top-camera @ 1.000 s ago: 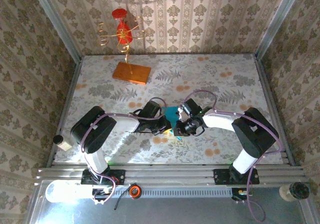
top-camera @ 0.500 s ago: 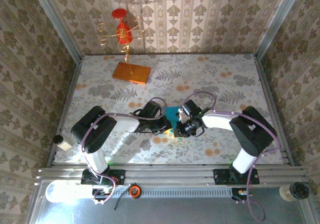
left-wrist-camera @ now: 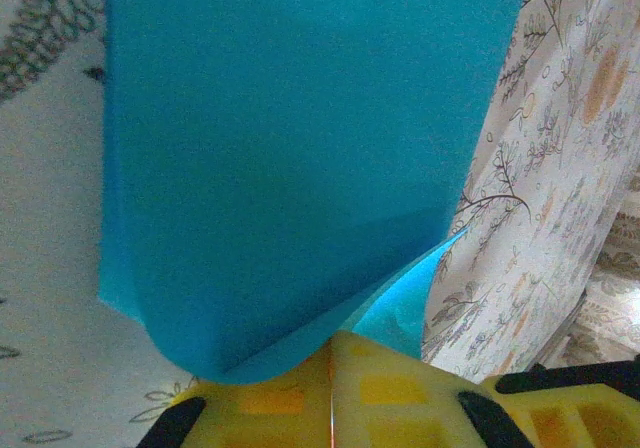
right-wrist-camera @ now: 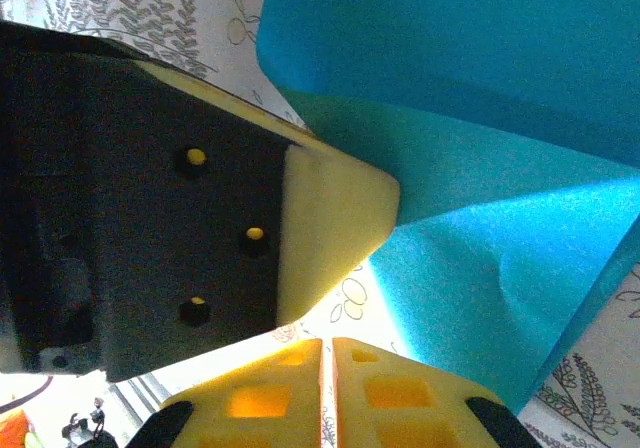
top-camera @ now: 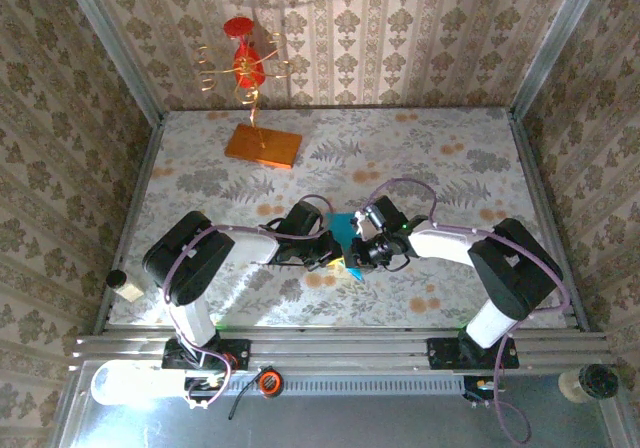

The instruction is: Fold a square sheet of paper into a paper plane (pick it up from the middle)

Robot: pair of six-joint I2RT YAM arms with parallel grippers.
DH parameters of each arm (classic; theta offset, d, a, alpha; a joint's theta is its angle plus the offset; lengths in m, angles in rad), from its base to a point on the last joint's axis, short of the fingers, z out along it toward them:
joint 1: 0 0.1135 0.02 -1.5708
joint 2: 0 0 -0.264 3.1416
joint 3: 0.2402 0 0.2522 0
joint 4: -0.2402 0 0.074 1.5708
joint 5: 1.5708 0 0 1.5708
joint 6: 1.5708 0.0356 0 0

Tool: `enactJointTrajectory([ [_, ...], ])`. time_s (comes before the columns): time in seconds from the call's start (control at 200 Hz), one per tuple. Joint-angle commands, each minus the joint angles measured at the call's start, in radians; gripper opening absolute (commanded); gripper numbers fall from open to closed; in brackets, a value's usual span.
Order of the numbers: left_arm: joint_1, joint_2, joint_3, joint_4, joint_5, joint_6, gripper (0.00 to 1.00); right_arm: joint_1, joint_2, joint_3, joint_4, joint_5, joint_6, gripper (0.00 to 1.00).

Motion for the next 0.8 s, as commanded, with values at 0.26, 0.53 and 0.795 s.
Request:
enactJointTrajectory([
  [0.26,0.002,0.022,-0.003,-0.030,-0.005,0.026,0.08,-0.005,0.069,0.011,-0.007,0.015,0.012,0.10],
  [0.53,0.021,-0.027,0.027,-0.025,-0.004,0.058,0.11,-0.005,0.086,-0.021,-0.028,0.021,0.001,0.10],
  [0.795,0.060,-0.029,0.018,-0.040,-0.003,0.091,0.11,-0.005,0.090,-0.023,-0.027,0.022,0.004,0.10],
])
